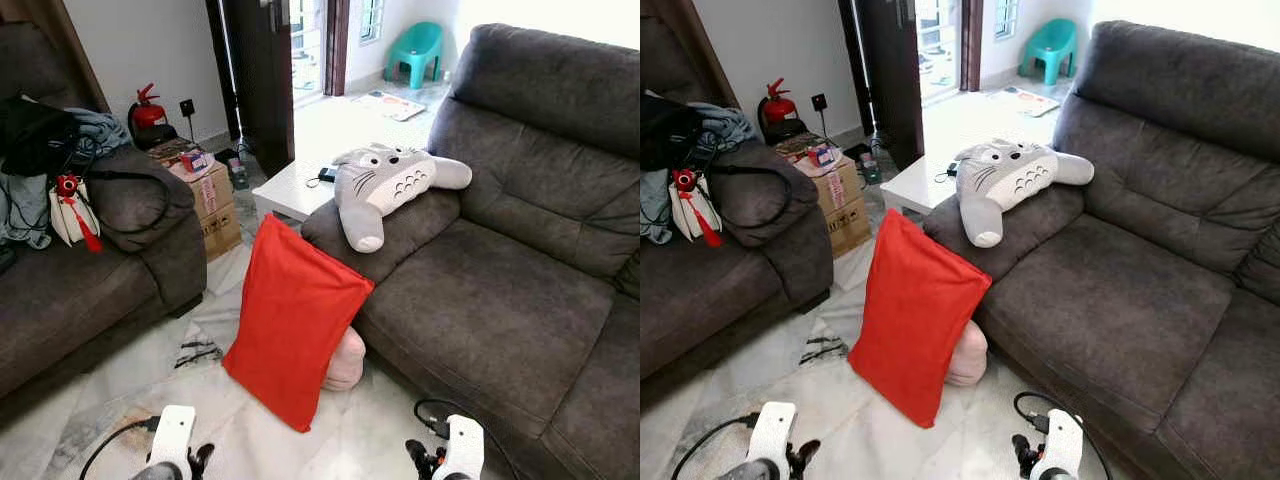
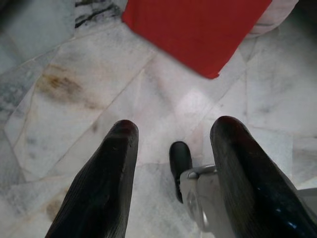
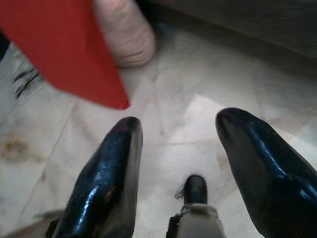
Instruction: Move the pillow to the sofa from floor
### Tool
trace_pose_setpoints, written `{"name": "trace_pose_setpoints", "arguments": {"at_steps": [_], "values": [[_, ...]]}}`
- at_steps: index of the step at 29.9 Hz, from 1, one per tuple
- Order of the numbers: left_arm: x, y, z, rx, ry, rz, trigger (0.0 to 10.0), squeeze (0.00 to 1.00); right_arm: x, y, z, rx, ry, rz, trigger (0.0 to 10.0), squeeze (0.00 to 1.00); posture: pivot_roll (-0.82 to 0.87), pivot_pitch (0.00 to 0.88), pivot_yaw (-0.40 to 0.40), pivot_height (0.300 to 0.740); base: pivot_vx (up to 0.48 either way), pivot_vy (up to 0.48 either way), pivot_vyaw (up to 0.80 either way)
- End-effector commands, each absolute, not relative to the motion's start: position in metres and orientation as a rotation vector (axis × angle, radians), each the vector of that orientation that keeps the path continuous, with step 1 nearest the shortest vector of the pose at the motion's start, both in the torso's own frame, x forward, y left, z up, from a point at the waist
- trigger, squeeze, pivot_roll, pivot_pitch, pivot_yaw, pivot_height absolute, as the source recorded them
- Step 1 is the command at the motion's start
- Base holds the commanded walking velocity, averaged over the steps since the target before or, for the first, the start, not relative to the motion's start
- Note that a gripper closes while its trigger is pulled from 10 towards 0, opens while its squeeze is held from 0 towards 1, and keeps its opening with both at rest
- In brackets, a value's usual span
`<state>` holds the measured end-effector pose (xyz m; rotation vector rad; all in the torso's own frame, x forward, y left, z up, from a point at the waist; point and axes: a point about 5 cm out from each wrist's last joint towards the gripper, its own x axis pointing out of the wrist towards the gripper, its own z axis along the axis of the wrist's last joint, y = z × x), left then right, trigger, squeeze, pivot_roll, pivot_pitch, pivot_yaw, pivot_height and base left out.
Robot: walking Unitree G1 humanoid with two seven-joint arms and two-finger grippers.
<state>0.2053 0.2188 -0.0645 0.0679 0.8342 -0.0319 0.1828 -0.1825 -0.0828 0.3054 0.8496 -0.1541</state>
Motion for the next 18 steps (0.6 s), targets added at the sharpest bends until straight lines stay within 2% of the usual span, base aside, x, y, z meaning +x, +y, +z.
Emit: {"name": "trace_pose_setpoints", "arguments": {"at_steps": [1,10,18], "values": [[0.205,0.219,-0.065,0.056,0.844,-0.018,10.0,0.00,0.186,-0.192,-0.080,0.317,0.821,-0.224,10.0,0.00,0.03,0.000,-0.016,0.740,0.000,0.000,0.00],[0.198,0.222,-0.068,0.038,0.850,0.008,10.0,0.00,0.174,-0.223,-0.081,0.267,0.838,-0.352,10.0,0.00,0.03,0.000,-0.018,0.740,0.000,0.000,0.00],[0.195,0.221,-0.070,0.036,0.857,0.021,10.0,0.00,0.173,-0.214,-0.082,0.291,0.815,-0.327,10.0,0.00,0.01,0.000,0.024,0.740,0.000,0.000,0.00]]}}
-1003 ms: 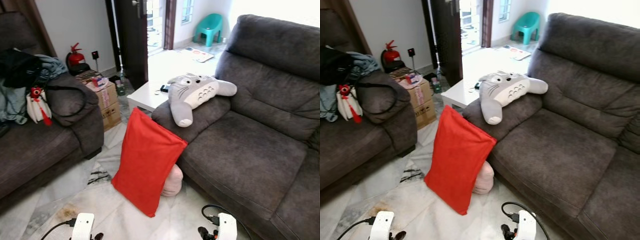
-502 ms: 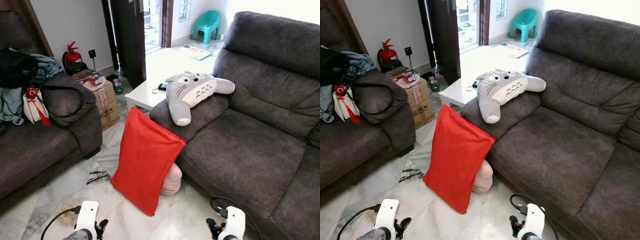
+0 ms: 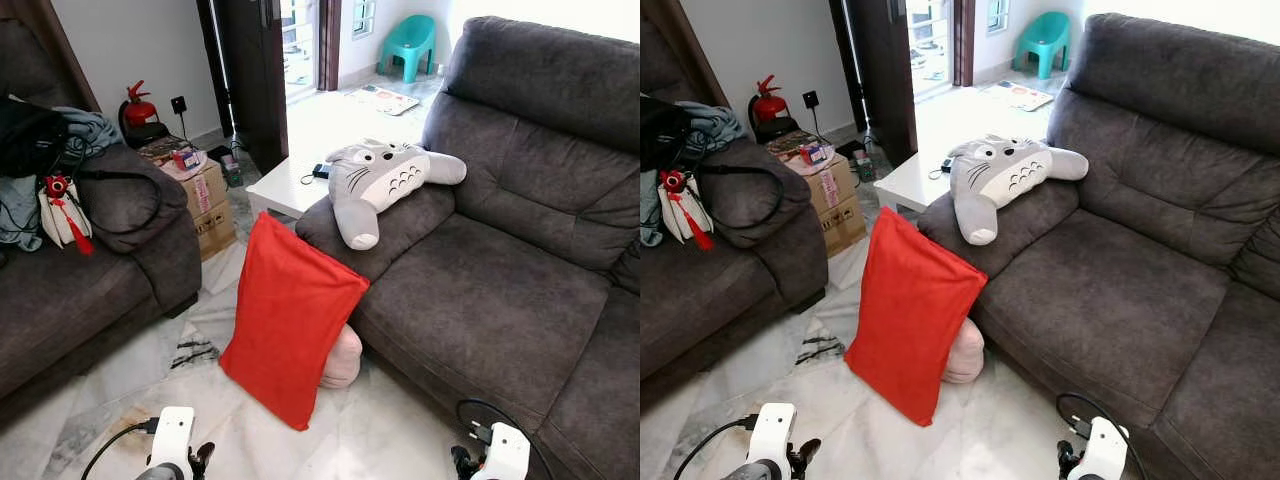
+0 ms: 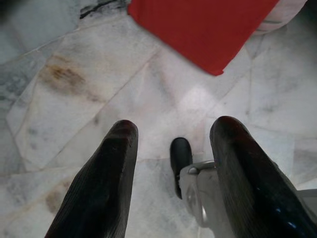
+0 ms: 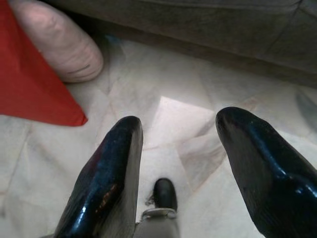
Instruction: Move the pillow to the sofa from floor
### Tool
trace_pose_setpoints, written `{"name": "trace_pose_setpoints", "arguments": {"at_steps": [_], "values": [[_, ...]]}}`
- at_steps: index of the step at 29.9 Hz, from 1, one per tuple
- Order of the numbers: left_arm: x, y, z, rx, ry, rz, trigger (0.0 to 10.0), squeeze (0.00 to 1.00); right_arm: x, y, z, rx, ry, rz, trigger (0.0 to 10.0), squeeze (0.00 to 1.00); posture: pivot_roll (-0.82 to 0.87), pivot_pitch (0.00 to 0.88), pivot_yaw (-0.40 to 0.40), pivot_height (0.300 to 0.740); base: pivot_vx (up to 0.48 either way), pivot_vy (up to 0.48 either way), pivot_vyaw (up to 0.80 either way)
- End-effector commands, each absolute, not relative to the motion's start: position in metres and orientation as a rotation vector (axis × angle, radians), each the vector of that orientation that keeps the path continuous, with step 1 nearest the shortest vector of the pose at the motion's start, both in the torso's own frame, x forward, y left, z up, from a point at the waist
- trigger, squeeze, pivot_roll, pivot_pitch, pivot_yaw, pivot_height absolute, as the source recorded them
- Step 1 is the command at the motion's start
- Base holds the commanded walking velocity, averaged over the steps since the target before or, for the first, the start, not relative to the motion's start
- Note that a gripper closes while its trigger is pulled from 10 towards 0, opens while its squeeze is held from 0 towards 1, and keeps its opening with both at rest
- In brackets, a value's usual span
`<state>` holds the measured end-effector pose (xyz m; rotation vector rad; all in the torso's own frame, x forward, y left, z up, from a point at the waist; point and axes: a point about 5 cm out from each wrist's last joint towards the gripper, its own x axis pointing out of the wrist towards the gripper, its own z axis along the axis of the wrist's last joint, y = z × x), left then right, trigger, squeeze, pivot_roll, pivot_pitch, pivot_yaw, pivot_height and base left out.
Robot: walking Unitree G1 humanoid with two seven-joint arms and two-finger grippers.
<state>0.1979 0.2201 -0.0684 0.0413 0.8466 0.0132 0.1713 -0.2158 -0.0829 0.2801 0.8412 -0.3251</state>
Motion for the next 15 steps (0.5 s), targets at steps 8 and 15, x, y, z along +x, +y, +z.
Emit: {"name": "trace_pose_setpoints", "arguments": {"at_steps": [8,15], "values": [[0.208,0.198,-0.067,0.068,0.855,-0.081,10.0,0.00,0.178,-0.216,-0.078,0.302,0.761,-0.329,10.0,0.00,-0.09,0.000,0.091,0.740,0.000,0.000,0.00],[0.230,0.183,-0.056,0.073,0.794,-0.126,10.0,0.00,0.177,-0.216,-0.077,0.322,0.742,-0.337,10.0,0.00,-0.09,0.000,0.023,0.740,0.000,0.000,0.00]]}}
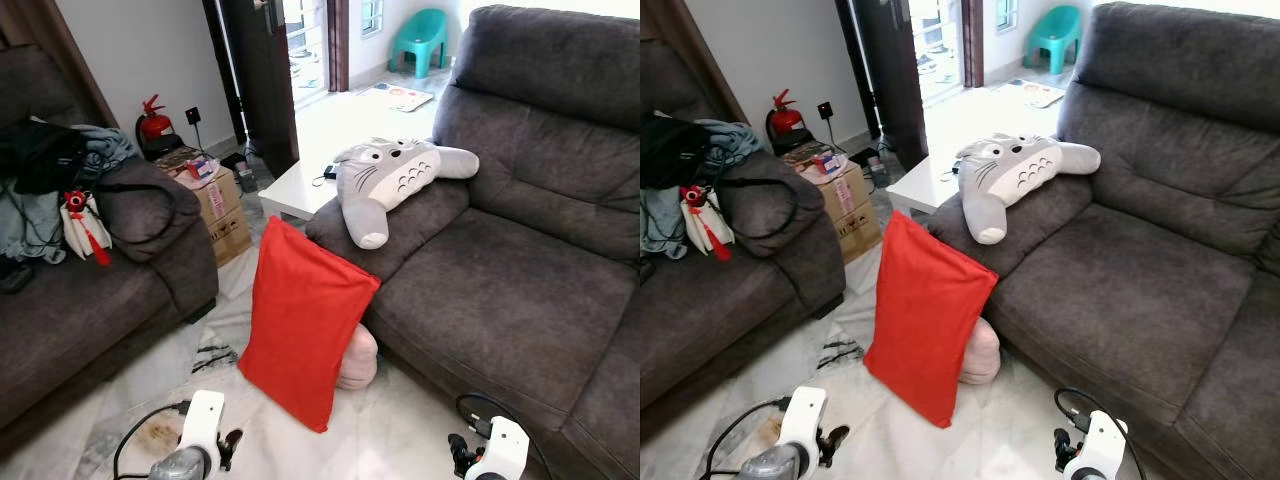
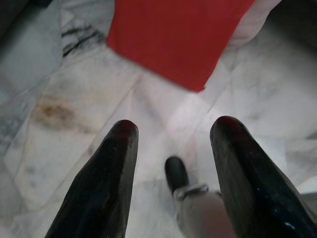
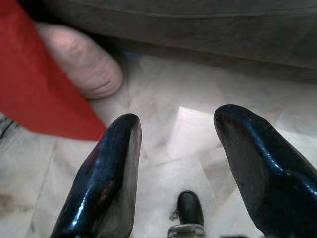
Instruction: Move the pillow to the sofa from floor
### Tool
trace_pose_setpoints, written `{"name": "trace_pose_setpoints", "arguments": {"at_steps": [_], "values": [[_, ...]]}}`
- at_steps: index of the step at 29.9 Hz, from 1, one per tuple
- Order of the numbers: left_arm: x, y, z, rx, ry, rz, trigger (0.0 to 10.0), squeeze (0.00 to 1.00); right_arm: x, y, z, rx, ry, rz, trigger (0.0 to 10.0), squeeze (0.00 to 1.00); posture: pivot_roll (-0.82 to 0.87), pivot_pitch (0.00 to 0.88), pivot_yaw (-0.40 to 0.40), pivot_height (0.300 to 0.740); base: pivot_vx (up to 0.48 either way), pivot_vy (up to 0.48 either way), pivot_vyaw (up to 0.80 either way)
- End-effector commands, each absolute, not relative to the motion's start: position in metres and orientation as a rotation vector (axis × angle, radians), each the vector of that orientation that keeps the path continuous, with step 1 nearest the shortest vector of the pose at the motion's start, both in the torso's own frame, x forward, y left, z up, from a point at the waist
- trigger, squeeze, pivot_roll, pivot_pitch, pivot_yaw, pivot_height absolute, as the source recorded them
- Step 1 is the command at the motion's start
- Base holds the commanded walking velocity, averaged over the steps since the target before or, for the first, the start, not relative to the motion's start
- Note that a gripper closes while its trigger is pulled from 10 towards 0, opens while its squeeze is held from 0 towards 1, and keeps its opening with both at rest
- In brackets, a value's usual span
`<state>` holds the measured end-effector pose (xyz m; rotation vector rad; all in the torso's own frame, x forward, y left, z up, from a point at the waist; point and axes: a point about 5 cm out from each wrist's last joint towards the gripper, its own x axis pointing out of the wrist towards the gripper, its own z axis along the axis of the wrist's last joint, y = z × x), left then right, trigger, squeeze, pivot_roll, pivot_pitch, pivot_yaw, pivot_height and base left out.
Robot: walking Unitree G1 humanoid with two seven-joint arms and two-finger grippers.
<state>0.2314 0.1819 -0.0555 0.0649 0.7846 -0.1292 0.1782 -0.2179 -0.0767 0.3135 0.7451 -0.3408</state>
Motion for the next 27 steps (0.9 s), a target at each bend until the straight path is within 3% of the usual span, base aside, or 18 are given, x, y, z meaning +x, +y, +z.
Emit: {"name": "trace_pose_setpoints", "arguments": {"at_steps": [1,7,23,27], "values": [[0.231,0.183,-0.056,0.071,0.791,-0.122,10.0,0.00,0.176,-0.215,-0.078,0.321,0.746,-0.329,10.0,0.00,-0.09,0.000,0.023,0.740,0.000,0.000,0.00],[0.224,0.191,-0.059,0.038,0.790,-0.058,10.0,0.00,0.174,-0.208,-0.081,0.309,0.782,-0.284,10.0,0.00,-0.02,0.000,-0.017,0.740,0.000,0.000,0.00],[0.206,0.210,-0.066,0.028,0.833,-0.011,10.0,0.00,0.180,-0.192,-0.082,0.296,0.829,-0.206,10.0,0.00,0.04,0.000,-0.021,0.740,0.000,0.000,0.00],[0.207,0.211,-0.066,0.044,0.837,-0.015,10.0,0.00,0.178,-0.189,-0.084,0.302,0.843,-0.205,10.0,0.00,0.04,0.000,-0.020,0.740,0.382,0.000,0.74]]}}
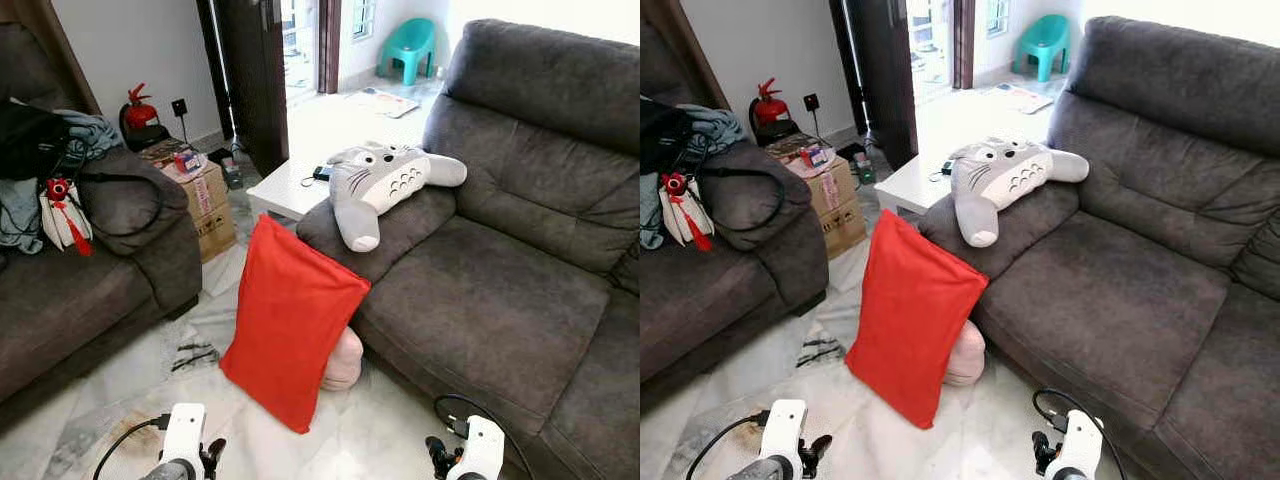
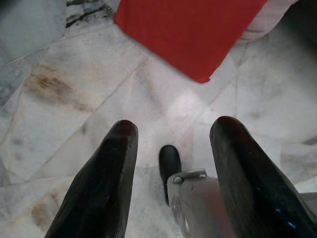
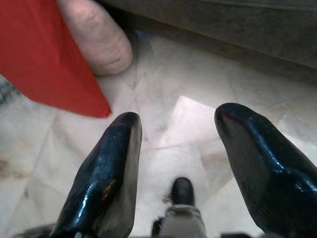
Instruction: Move the pillow to the sofa from floor
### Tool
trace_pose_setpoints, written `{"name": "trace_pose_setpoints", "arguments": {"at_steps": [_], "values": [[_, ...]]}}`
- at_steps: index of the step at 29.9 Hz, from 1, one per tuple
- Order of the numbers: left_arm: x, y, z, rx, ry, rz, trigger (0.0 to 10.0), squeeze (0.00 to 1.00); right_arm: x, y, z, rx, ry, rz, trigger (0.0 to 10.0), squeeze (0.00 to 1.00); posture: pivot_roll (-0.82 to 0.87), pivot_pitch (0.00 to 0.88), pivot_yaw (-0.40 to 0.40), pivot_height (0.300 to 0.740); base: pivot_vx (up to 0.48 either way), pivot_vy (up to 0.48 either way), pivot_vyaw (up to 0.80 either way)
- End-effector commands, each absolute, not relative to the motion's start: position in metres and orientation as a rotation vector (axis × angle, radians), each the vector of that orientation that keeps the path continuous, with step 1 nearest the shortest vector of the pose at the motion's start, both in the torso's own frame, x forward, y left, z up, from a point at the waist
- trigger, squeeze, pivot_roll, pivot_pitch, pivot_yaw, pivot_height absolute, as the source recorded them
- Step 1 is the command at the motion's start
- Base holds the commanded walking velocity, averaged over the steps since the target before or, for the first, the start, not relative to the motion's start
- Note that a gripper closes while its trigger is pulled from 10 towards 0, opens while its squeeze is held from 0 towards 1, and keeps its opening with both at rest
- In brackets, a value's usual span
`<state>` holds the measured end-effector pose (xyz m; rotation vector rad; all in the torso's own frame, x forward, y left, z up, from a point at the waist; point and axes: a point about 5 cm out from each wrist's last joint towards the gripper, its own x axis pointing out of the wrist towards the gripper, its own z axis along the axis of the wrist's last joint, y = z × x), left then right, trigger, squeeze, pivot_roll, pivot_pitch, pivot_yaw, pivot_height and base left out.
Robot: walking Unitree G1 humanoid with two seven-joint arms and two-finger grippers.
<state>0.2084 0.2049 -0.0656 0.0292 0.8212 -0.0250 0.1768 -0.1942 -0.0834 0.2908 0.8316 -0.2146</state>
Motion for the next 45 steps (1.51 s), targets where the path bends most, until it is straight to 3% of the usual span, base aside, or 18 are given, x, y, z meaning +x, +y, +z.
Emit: {"name": "trace_pose_setpoints", "arguments": {"at_steps": [1,17,24,35,45], "values": [[0.207,0.212,-0.066,0.043,0.837,-0.014,10.0,0.00,0.178,-0.189,-0.084,0.306,0.843,-0.207,10.0,0.00,0.04,0.000,-0.020,0.740,0.412,0.000,0.80],[0.200,0.217,-0.068,0.043,0.858,0.007,10.0,0.00,0.168,-0.191,-0.088,0.312,0.864,-0.198,10.0,0.00,0.05,0.000,-0.013,0.740,0.415,0.000,0.05],[0.196,0.221,-0.070,0.038,0.869,0.018,10.0,0.00,0.168,-0.186,-0.089,0.357,0.865,-0.200,10.0,0.00,0.05,0.000,-0.014,0.740,0.416,0.000,0.57],[0.193,0.220,-0.072,0.042,0.884,0.020,10.0,0.00,0.173,-0.179,-0.087,0.302,0.854,-0.144,10.0,0.00,0.06,0.000,-0.021,0.740,0.415,0.000,0.07],[0.192,0.218,-0.073,0.044,0.883,0.025,10.0,0.00,0.177,-0.178,-0.085,0.351,0.845,-0.147,10.0,0.00,0.07,0.000,-0.031,0.740,0.053,0.000,0.54]]}}
